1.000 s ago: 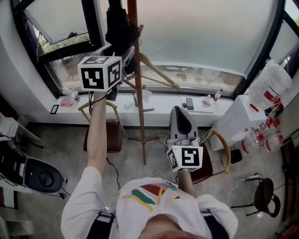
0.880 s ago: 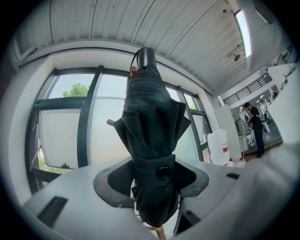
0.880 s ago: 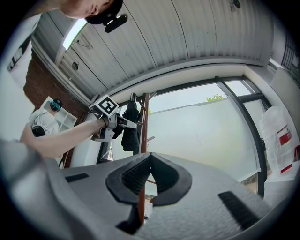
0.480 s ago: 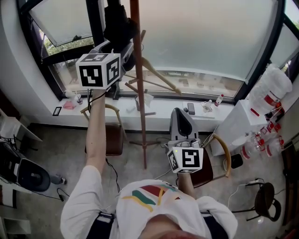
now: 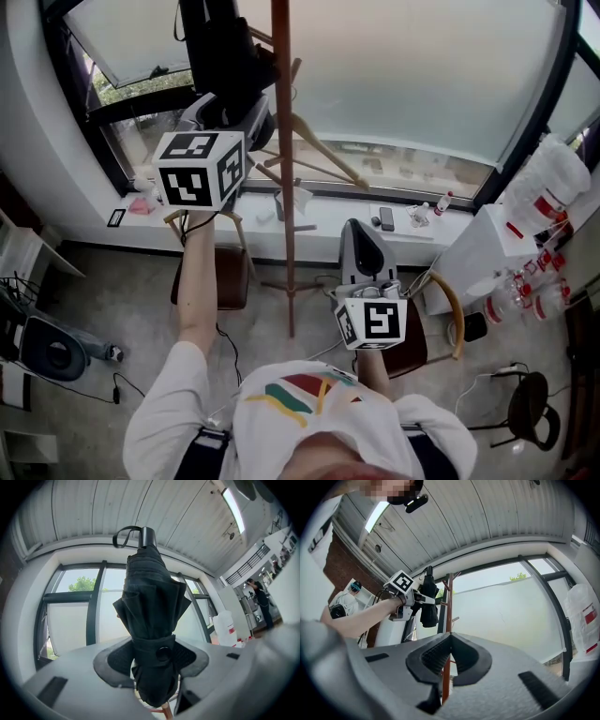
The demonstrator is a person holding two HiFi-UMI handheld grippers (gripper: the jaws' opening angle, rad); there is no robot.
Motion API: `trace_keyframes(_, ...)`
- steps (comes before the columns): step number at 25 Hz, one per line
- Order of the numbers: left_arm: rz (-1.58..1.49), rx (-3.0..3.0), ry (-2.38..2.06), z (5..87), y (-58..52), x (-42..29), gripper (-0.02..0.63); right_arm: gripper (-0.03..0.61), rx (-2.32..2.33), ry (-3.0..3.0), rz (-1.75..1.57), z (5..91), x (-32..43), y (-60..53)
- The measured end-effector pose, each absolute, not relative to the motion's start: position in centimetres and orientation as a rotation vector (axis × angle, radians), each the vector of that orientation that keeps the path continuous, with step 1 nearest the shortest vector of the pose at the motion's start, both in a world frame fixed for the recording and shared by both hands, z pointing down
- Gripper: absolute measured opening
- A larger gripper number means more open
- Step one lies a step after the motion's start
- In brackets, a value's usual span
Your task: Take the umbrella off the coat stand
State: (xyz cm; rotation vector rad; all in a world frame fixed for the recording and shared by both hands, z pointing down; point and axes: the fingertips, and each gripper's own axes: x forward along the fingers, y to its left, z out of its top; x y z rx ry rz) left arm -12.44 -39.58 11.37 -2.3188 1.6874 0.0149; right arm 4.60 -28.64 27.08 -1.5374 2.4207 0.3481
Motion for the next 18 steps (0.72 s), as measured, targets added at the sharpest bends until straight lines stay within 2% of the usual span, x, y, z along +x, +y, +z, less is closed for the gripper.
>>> trace_keyframes(18,0.121,-2.353,1.740,19.2,-35.8,-13.6,0.219,0.000,-1.462,2.537,0.348,28.9,1.1,-28.8)
